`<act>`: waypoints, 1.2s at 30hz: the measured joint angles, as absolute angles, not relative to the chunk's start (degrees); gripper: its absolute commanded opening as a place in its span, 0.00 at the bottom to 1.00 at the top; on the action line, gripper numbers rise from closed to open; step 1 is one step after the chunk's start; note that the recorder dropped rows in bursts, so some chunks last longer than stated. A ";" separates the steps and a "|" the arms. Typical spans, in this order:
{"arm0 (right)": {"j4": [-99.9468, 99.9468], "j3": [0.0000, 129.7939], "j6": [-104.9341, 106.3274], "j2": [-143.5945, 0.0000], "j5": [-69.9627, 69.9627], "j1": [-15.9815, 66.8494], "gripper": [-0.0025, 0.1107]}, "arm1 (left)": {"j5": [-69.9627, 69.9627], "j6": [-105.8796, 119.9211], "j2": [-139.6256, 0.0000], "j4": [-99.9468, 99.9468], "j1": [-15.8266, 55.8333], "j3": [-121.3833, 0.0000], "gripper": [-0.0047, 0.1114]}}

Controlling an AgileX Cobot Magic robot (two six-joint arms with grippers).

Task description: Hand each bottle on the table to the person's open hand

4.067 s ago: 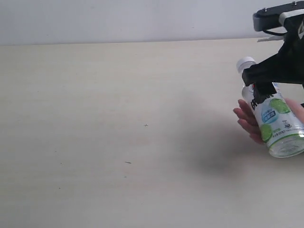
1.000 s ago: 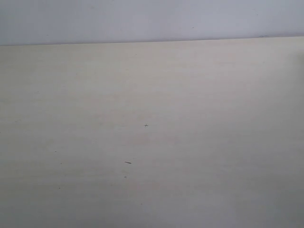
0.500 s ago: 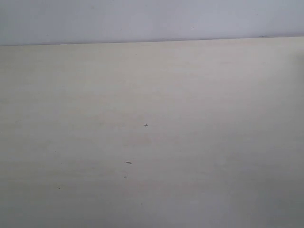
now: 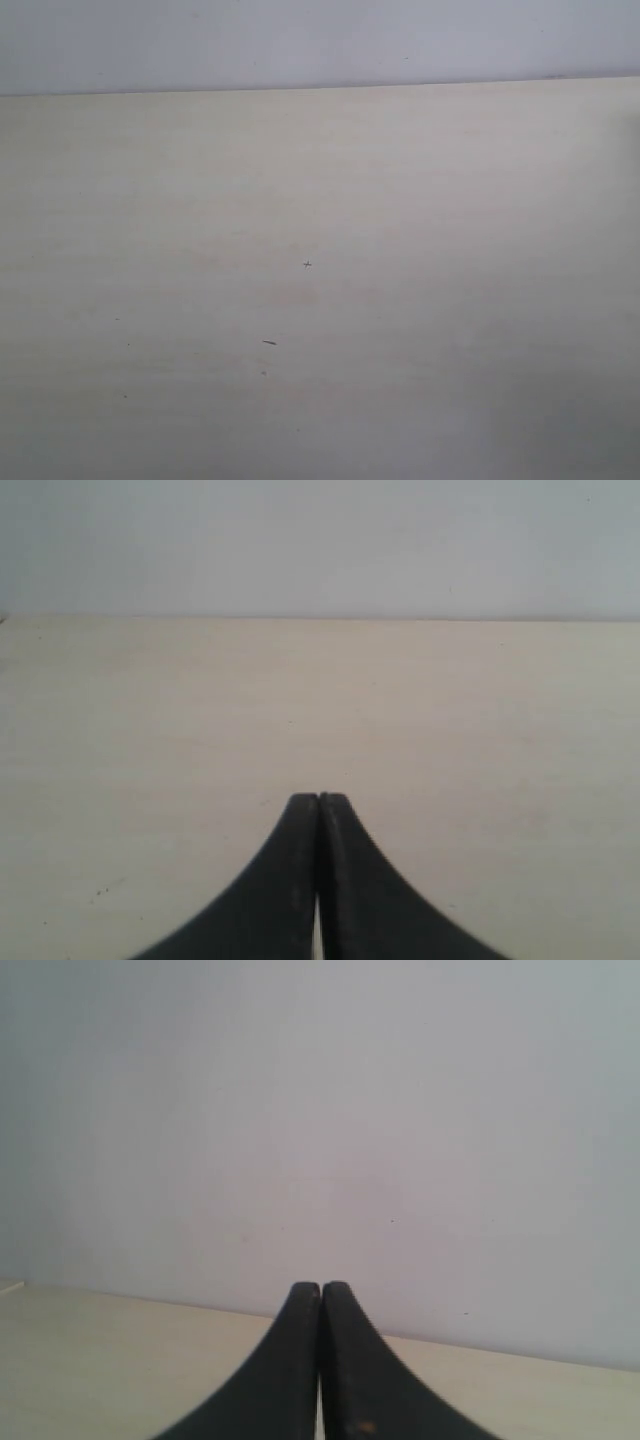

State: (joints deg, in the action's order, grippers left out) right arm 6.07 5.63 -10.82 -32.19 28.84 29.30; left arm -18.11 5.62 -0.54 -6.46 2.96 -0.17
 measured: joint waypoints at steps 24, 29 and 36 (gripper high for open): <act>6.07 5.63 -10.82 -32.19 28.75 29.30 0.02 | -20.58 5.62 -0.38 -6.46 2.96 -0.17 0.05; 6.07 5.63 -10.82 -32.19 28.75 29.30 0.02 | -20.58 5.62 -0.38 -6.46 2.96 -0.17 0.05; 6.07 5.63 -10.82 -32.19 28.75 29.30 0.02 | -20.58 5.62 -0.38 -6.46 2.96 -0.17 0.05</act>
State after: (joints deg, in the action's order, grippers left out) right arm 6.07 5.63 -10.82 -32.19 28.75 29.30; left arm -20.58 5.62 -0.38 -6.46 2.96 -0.17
